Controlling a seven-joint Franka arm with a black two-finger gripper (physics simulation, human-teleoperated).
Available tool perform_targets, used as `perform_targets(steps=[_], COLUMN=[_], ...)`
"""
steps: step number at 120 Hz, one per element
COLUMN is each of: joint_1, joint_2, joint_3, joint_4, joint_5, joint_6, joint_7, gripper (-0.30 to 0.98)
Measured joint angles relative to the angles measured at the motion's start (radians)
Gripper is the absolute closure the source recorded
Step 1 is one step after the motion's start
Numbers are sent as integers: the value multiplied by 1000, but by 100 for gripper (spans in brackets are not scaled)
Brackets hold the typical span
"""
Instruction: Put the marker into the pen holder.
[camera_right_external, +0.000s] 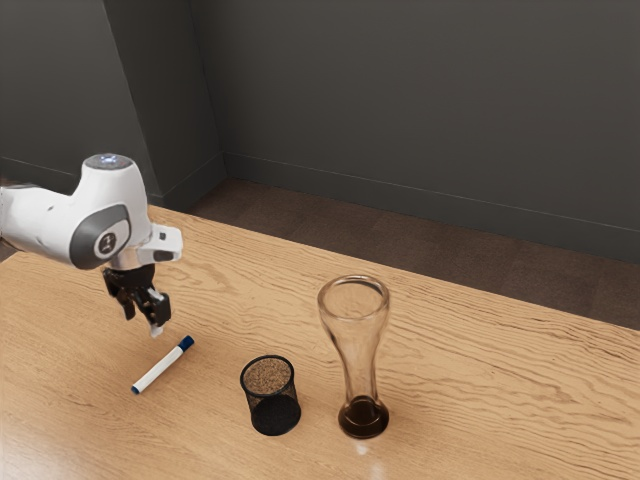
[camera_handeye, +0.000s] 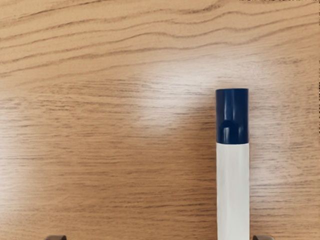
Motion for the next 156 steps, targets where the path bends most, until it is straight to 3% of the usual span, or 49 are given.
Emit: perform_targets(steps=[27,119,156], joint_1=[-131,-57,-54], joint_2=[40,200,198], joint_3=[-15,-14,-14], joint_4=[6,70,76], joint_5=[-12,-32,-29], joint_6=[37,55,55], joint_7=[-40,-50,-47], gripper=[39,46,72])
